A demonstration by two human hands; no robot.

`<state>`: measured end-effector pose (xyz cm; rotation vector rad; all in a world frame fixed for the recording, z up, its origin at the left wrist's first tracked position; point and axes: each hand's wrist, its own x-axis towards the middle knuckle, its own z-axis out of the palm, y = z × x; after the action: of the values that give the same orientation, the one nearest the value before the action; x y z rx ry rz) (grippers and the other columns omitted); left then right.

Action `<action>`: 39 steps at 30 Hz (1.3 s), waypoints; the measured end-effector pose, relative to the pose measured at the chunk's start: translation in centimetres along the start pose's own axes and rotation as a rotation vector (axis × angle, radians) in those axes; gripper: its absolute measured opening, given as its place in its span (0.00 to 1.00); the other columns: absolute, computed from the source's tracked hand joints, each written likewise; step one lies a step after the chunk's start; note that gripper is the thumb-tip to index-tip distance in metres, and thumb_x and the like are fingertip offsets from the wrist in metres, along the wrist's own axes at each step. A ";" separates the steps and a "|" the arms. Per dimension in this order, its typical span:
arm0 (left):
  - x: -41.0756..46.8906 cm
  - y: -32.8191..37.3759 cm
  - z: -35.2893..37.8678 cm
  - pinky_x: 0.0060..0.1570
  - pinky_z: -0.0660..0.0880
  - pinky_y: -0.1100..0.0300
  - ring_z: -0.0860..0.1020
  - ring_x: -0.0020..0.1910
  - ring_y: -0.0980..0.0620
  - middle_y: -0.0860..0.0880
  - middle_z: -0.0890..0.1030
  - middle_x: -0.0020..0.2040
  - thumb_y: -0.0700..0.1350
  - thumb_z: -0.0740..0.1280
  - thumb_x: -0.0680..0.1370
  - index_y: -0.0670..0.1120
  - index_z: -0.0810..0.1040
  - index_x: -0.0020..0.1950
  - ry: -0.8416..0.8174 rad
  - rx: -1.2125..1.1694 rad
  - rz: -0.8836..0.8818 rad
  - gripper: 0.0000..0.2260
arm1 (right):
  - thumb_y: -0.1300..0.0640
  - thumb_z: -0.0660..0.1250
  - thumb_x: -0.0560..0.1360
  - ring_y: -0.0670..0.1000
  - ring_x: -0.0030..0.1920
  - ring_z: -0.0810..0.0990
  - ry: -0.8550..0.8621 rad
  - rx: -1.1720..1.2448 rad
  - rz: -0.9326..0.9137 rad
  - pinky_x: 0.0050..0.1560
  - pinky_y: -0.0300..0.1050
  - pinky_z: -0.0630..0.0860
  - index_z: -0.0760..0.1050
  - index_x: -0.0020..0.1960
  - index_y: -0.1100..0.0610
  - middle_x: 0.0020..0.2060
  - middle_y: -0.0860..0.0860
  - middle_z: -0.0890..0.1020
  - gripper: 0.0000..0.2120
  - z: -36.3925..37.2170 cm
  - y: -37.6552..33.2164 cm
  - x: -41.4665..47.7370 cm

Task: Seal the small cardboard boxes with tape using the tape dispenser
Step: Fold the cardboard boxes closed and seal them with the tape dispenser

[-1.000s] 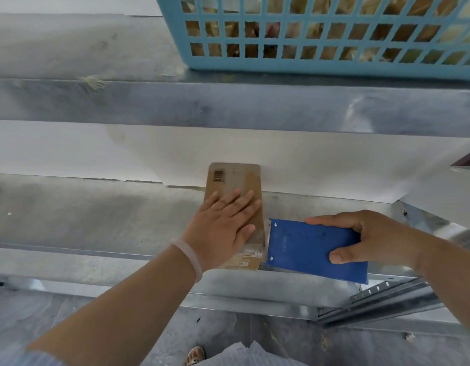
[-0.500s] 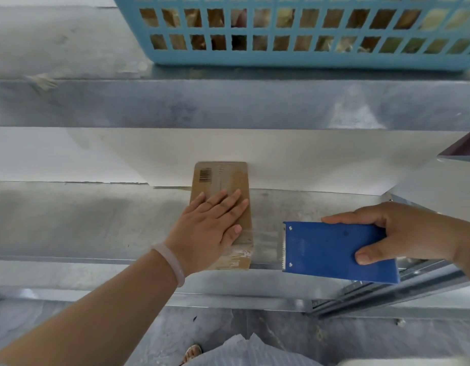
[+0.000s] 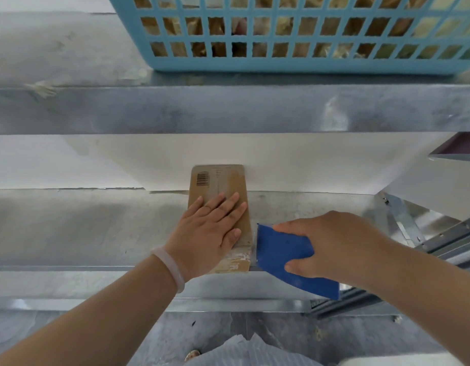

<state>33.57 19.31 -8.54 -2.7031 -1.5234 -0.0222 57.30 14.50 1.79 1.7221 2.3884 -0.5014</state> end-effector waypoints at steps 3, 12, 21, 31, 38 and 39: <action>0.0 -0.1 0.0 0.69 0.62 0.47 0.67 0.72 0.50 0.54 0.67 0.74 0.58 0.41 0.82 0.54 0.65 0.75 0.021 0.002 0.004 0.26 | 0.37 0.62 0.74 0.46 0.46 0.77 0.008 -0.086 -0.002 0.50 0.42 0.76 0.58 0.72 0.33 0.51 0.43 0.80 0.28 0.1 -1.8 0.3; 0.1 0.0 0.1 0.70 0.62 0.47 0.67 0.73 0.50 0.54 0.67 0.74 0.58 0.45 0.82 0.54 0.65 0.75 -0.003 0.013 0.001 0.24 | 0.40 0.62 0.75 0.49 0.49 0.79 -0.017 -0.112 0.036 0.49 0.46 0.78 0.69 0.66 0.45 0.51 0.46 0.81 0.21 0.0 -3.5 0.5; -0.2 0.1 -0.3 0.74 0.48 0.51 0.55 0.77 0.53 0.57 0.55 0.78 0.60 0.38 0.79 0.58 0.53 0.78 -0.010 -0.055 0.011 0.27 | 0.50 0.59 0.79 0.49 0.34 0.72 0.010 -0.260 0.150 0.32 0.41 0.72 0.64 0.66 0.47 0.41 0.47 0.76 0.16 5.2 -0.4 2.3; -0.1 -0.1 -0.2 0.74 0.55 0.48 0.59 0.76 0.51 0.55 0.60 0.77 0.59 0.43 0.81 0.55 0.58 0.77 -0.018 -0.079 0.018 0.25 | 0.40 0.67 0.74 0.48 0.35 0.80 0.286 -0.447 0.045 0.40 0.41 0.72 0.64 0.75 0.51 0.38 0.45 0.83 0.33 7.0 10.1 3.2; 0.0 -0.3 -0.2 0.76 0.46 0.51 0.50 0.78 0.54 0.58 0.51 0.78 0.62 0.38 0.79 0.56 0.49 0.78 -0.014 -0.141 0.015 0.28 | 0.49 0.80 0.63 0.56 0.38 0.81 0.527 -0.133 0.160 0.45 0.54 0.79 0.78 0.63 0.54 0.35 0.50 0.82 0.31 12.6 15.5 3.2; -0.1 -0.2 -0.2 0.76 0.43 0.52 0.47 0.78 0.56 0.59 0.49 0.78 0.62 0.36 0.78 0.57 0.46 0.78 -0.013 -0.156 0.009 0.28 | 0.51 0.81 0.62 0.58 0.40 0.81 0.520 -0.095 0.191 0.47 0.55 0.79 0.77 0.64 0.54 0.38 0.52 0.83 0.32 12.9 15.4 3.2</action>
<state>33.34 19.36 -8.29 -2.8337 -1.5757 -0.1282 69.90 17.13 -13.97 2.2206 2.4621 0.1046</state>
